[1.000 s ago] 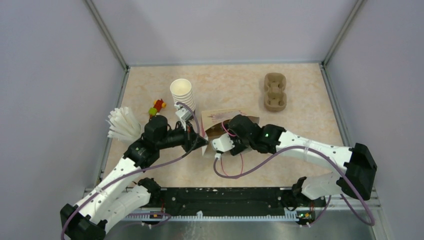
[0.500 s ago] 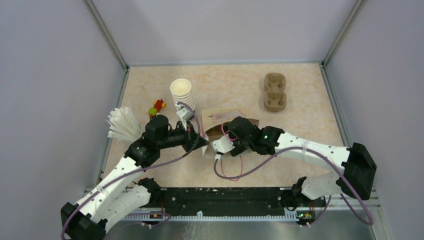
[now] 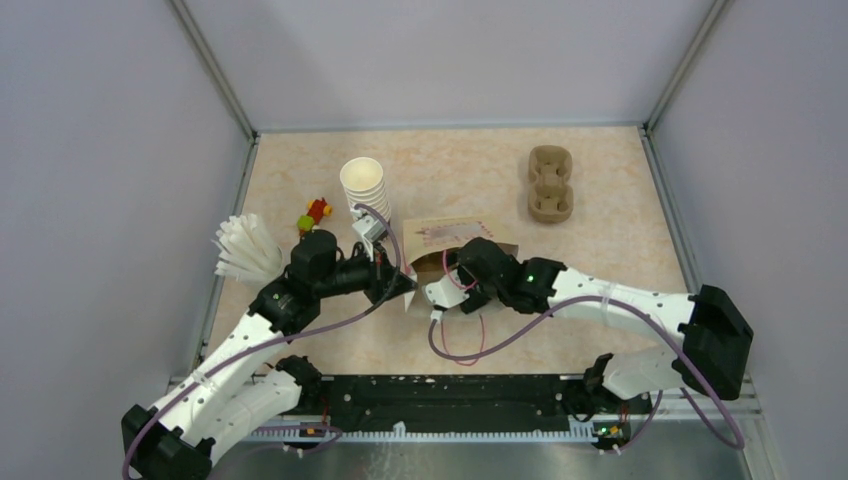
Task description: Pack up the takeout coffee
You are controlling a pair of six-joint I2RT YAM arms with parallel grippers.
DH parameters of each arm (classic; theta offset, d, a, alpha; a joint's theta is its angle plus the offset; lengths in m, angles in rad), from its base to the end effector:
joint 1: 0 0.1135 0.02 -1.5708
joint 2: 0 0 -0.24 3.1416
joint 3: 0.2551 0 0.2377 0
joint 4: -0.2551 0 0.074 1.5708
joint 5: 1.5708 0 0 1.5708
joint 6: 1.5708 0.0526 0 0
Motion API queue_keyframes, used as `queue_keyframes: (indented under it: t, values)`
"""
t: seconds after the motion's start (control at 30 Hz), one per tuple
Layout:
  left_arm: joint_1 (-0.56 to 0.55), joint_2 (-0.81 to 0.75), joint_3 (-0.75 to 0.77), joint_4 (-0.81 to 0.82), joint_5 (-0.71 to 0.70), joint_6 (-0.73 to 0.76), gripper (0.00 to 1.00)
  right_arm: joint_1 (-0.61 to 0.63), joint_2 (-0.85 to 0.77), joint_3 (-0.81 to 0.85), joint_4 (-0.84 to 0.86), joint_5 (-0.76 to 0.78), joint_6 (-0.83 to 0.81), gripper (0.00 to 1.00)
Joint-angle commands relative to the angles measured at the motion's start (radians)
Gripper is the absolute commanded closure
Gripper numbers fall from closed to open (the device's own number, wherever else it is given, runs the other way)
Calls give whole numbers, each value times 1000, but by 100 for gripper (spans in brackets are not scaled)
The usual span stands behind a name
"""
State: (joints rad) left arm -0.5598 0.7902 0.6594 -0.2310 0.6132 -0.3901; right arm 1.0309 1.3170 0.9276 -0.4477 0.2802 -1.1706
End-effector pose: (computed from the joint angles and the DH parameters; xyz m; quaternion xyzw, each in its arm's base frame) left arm 0.1504 -0.1300 0.2721 0.2374 0.7671 -0.4686 0.3683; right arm 0.1557 0.2316 0.2215 -0.8014 0.4633 -0.1548 0.3452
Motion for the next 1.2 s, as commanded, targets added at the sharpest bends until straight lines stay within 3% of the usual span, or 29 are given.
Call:
queue_keyframes:
  t: [0.0, 1.17]
  values:
    - [-4, -9, 6, 50, 21, 3, 100, -10, 14, -18, 45, 4, -2, 53]
    - [-4, 10, 17, 43, 17, 5, 100, -54, 68, -79, 143, 2, 18, 53]
